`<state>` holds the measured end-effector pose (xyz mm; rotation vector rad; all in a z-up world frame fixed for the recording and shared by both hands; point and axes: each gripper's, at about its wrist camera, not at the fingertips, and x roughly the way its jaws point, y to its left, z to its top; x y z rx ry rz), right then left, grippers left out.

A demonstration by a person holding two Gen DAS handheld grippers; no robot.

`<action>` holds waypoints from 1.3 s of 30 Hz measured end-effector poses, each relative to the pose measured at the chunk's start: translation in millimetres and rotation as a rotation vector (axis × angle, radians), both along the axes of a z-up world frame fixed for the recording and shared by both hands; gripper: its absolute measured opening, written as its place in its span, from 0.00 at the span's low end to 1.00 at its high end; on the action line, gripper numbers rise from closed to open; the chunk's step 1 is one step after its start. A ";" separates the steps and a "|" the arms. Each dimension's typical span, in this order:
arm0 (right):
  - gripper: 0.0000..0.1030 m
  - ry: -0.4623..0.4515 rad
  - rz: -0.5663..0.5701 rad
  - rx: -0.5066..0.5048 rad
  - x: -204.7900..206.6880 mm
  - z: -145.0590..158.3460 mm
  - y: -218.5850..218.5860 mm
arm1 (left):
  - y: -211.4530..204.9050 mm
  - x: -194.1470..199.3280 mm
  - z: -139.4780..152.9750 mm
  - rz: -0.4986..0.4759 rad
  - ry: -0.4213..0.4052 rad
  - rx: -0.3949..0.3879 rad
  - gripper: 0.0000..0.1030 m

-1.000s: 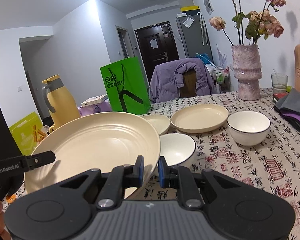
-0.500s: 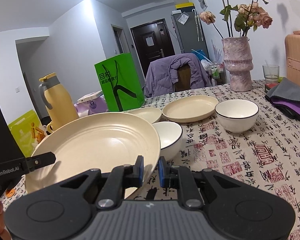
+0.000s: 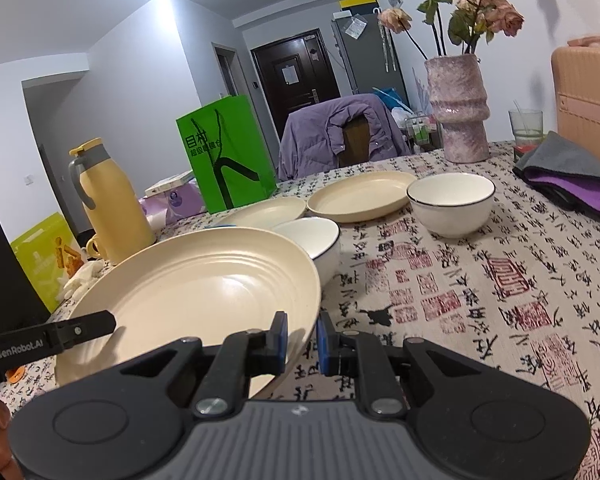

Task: Organize plates and bowls
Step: 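Lower the held cream plate onto the cloth beside the blue bowl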

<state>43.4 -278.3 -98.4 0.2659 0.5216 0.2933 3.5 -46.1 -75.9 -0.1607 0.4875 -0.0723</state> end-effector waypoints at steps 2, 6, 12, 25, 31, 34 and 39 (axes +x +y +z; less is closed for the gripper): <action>0.14 0.009 -0.002 0.001 0.0 -3.7 -1.7 | -1.5 0.3 -3.2 -0.004 0.008 0.002 0.19; 0.15 0.025 -0.005 0.003 -0.9 -11.1 -4.6 | -4.5 1.5 -7.5 -0.011 0.019 0.007 0.19; 0.14 0.047 -0.008 0.009 -0.5 -20.5 -9.0 | -6.3 5.0 -14.2 -0.019 0.039 0.005 0.19; 0.14 0.075 -0.012 0.008 5.4 -34.6 -11.6 | -8.2 13.9 -30.2 -0.028 0.083 0.009 0.19; 0.14 0.086 -0.013 0.003 9.8 -39.8 -10.9 | -8.3 20.2 -36.7 -0.027 0.103 0.008 0.19; 0.14 0.090 -0.011 0.001 11.8 -42.5 -10.4 | -7.7 23.0 -39.1 -0.027 0.111 0.006 0.19; 0.14 0.100 -0.008 -0.001 14.9 -45.7 -10.0 | -6.7 25.4 -43.8 -0.028 0.127 0.003 0.19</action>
